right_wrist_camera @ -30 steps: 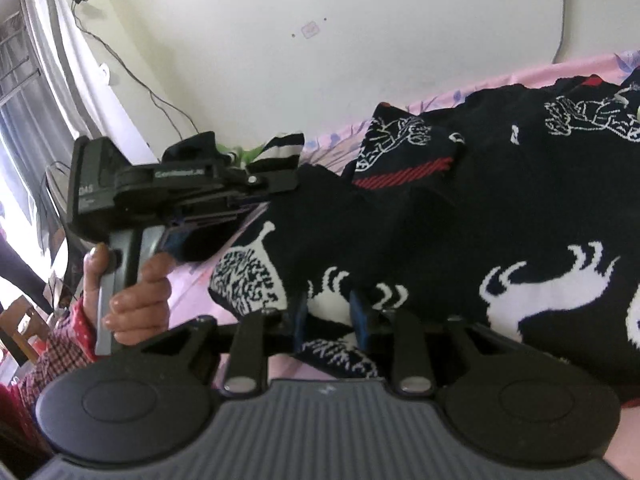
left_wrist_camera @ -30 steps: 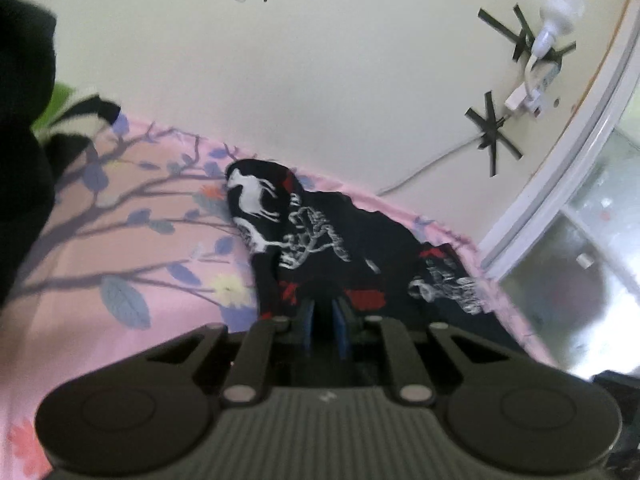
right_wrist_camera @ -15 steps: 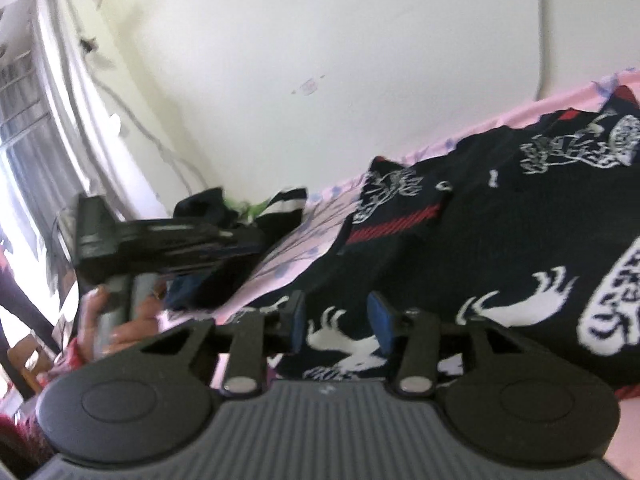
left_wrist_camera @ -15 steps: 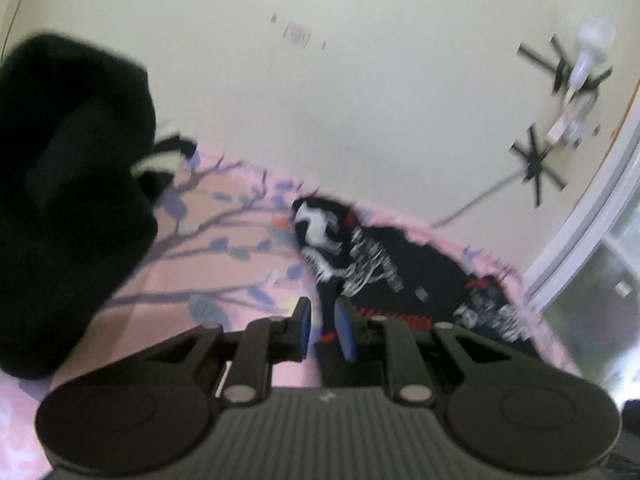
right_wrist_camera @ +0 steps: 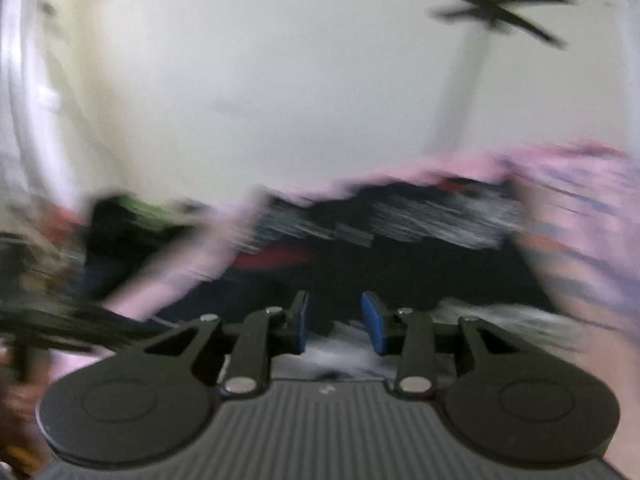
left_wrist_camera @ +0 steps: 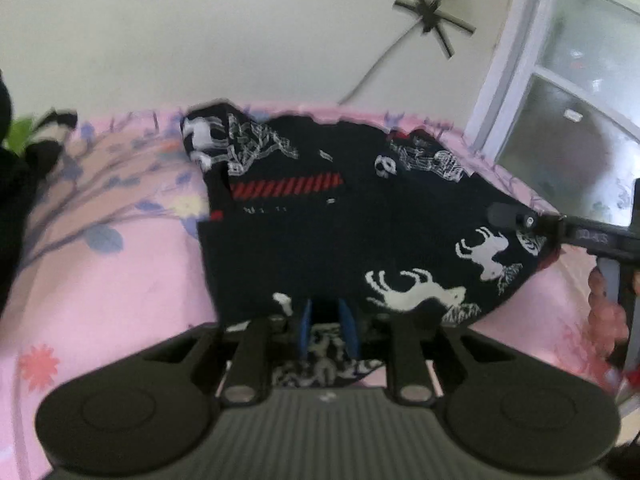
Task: Fold small clothes
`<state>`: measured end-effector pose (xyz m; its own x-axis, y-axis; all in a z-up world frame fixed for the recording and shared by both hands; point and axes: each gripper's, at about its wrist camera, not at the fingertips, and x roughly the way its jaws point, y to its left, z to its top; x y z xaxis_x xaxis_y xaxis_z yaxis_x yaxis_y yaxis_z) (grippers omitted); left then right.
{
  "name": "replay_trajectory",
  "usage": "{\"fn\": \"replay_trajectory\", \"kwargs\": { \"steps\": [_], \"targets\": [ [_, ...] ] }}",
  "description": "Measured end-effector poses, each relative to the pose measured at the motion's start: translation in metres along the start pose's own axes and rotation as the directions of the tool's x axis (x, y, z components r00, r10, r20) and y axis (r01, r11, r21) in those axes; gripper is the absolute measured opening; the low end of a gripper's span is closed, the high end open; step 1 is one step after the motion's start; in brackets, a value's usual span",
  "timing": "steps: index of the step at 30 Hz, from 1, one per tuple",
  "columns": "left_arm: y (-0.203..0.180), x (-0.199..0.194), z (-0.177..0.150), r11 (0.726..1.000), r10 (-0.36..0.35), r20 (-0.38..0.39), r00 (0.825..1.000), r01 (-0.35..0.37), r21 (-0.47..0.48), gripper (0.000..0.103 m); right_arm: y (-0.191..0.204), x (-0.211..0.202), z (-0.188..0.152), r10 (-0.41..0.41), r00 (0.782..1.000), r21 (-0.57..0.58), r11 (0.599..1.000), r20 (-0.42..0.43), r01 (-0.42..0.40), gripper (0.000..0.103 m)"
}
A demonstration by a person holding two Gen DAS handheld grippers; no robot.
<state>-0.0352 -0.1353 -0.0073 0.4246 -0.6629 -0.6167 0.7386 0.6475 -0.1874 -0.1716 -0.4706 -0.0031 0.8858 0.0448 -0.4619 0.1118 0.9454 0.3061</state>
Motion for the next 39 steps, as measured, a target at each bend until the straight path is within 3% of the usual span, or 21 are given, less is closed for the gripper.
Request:
{"fn": "replay_trajectory", "kwargs": {
  "steps": [1, 2, 5, 7, 9, 11, 12, 14, 16, 20, 24, 27, 32, 36, 39],
  "targets": [
    [0.003, -0.003, -0.001, 1.0, 0.002, -0.006, 1.0, -0.002, -0.011, 0.018, -0.015, -0.003, -0.007, -0.044, 0.999, -0.001, 0.999, -0.023, 0.044, 0.015],
    [0.008, -0.006, 0.0, 1.0, 0.004, -0.014, 1.0, -0.004, -0.028, 0.018, -0.029, -0.013, -0.013, -0.02, 1.0, 0.015, 1.0, 0.004, 0.02, 0.011],
    [0.02, -0.015, 0.009, 0.998, 0.018, -0.005, 1.0, -0.018, -0.058, 0.024, -0.043, -0.032, -0.009, 0.005, 1.0, 0.094, 0.996, -0.025, -0.003, 0.011],
    [0.029, -0.014, 0.024, 0.996, 0.033, 0.029, 0.999, -0.03, -0.084, 0.027, -0.039, -0.042, -0.005, -0.021, 1.0, 0.059, 0.998, 0.003, 0.021, 0.016],
    [0.035, -0.014, 0.037, 0.994, 0.035, 0.062, 0.997, -0.028, -0.109, 0.027, -0.037, -0.057, 0.0, -0.035, 0.995, 0.046, 0.998, 0.09, 0.031, 0.032],
    [0.037, -0.007, 0.046, 0.992, 0.02, 0.073, 0.997, -0.01, -0.123, 0.027, -0.045, -0.066, 0.003, -0.044, 0.99, 0.074, 0.997, 0.134, 0.035, 0.031],
    [0.036, -0.001, 0.049, 0.993, 0.009, 0.067, 0.998, -0.001, -0.119, 0.027, -0.048, -0.063, 0.001, -0.052, 0.992, 0.084, 0.996, 0.115, 0.043, 0.03],
    [0.03, 0.015, 0.05, 0.996, 0.017, 0.025, 1.0, -0.015, -0.085, 0.027, -0.055, -0.04, -0.008, -0.104, 0.993, 0.071, 0.992, -0.061, 0.108, 0.019],
    [0.029, 0.03, 0.052, 0.997, 0.051, -0.034, 0.998, -0.053, -0.053, 0.027, -0.054, -0.045, -0.017, -0.103, 0.993, 0.018, 0.994, -0.064, 0.104, 0.019],
    [0.044, 0.03, 0.077, 0.996, 0.068, -0.04, 0.997, -0.07, -0.054, 0.027, -0.055, -0.052, 0.009, -0.081, 0.984, -0.073, 0.995, -0.162, 0.07, 0.018],
    [0.055, 0.036, 0.134, 0.993, 0.105, 0.013, 0.994, -0.104, -0.048, 0.037, -0.055, -0.052, 0.068, -0.057, 0.997, -0.115, 0.992, -0.043, 0.052, 0.032],
    [0.05, 0.069, 0.183, 0.992, 0.124, 0.015, 0.992, -0.124, -0.04, 0.044, -0.056, -0.016, 0.12, -0.001, 0.999, -0.126, 0.992, 0.043, 0.006, 0.046],
    [0.035, 0.152, 0.234, 0.989, 0.141, -0.038, 0.989, -0.143, -0.048, 0.055, -0.077, 0.107, 0.182, 0.07, 0.993, 0.035, 0.997, -0.094, -0.067, 0.048],
    [0.034, 0.217, 0.247, 0.992, 0.113, -0.101, 0.988, -0.119, -0.051, 0.077, -0.087, 0.191, 0.199, 0.025, 0.985, 0.033, 0.999, -0.168, -0.02, 0.052],
    [0.039, 0.256, 0.247, 0.99, 0.113, -0.157, 0.981, -0.124, -0.063, 0.079, -0.096, 0.239, 0.199, 0.007, 0.971, 0.034, 0.999, -0.241, 0.001, 0.054]
  ]
}}
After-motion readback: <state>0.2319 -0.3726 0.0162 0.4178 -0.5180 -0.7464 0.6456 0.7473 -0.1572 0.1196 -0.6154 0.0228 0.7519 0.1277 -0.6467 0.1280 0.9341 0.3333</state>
